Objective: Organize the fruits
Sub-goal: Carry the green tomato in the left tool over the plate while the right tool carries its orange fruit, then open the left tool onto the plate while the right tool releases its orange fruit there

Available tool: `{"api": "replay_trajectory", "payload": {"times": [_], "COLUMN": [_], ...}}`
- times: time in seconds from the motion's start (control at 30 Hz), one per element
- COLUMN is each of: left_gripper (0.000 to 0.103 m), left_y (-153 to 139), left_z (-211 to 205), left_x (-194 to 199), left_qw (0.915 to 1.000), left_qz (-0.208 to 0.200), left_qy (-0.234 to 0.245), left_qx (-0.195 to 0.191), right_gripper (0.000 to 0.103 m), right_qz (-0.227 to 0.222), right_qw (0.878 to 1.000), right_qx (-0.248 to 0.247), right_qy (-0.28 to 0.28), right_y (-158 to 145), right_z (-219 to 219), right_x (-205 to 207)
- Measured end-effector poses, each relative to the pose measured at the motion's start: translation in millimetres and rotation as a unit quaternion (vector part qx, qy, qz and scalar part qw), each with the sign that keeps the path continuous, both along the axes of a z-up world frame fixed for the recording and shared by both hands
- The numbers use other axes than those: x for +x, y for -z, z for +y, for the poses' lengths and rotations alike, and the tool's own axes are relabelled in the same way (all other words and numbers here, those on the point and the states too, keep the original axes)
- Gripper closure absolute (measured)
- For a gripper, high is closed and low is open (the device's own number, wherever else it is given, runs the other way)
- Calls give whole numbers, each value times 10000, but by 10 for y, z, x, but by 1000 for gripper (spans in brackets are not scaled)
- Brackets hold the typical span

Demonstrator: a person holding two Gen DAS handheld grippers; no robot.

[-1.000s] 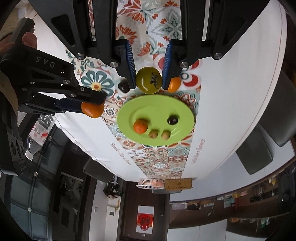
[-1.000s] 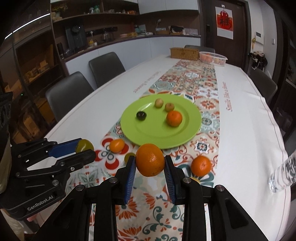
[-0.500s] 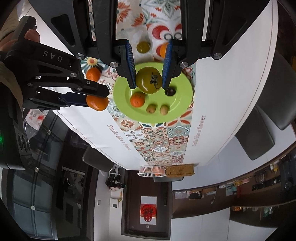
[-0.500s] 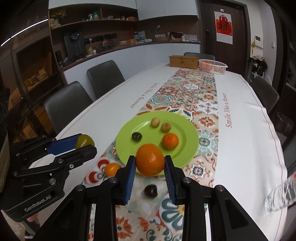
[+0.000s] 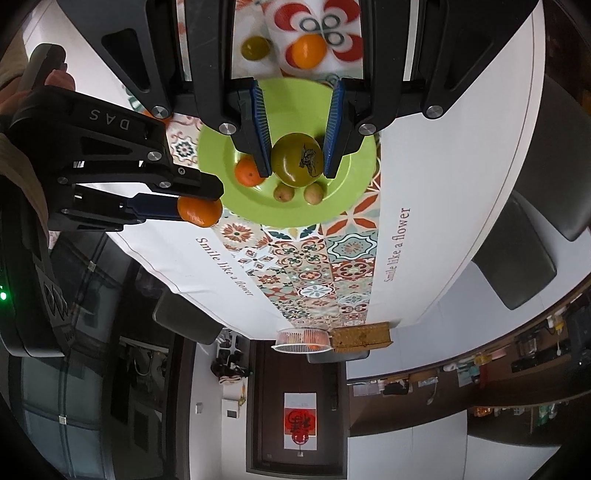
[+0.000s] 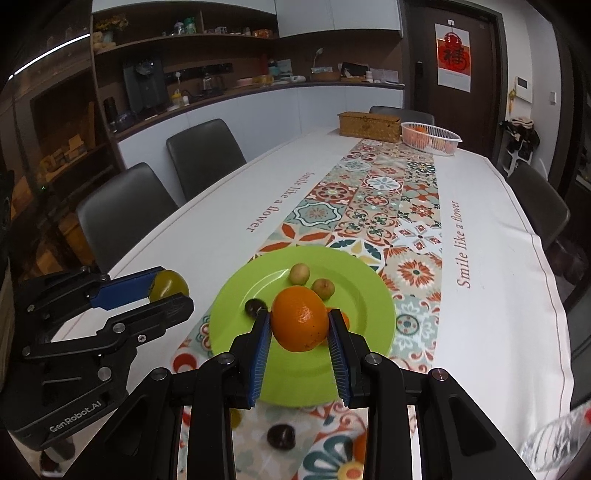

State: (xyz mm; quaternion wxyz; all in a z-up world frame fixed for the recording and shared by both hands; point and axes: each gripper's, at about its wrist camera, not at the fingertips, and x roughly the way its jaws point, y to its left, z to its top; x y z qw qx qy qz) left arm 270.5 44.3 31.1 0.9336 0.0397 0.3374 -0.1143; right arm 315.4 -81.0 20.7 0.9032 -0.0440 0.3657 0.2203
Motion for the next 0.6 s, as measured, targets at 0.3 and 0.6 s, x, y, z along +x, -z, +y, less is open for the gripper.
{"api": "replay_trajectory", "payload": {"times": [0.3,0.6], "left_gripper": [75,75], "left_y": [200,529], "left_z": [165,340], "left_x": [426,815], "left_qw": [9997,9966], "left_qz": [239,766], "left_qy": [35,31], "left_qx": [-33,-304], "right_gripper": [71,71], "right_qz": [164,446], "right_qw": [9995,9982], "right_qx": [-213,-284], "right_qy": [-182,-289], "right_y": [147,352], "right_z": [186,304], "right_x": [391,705]}}
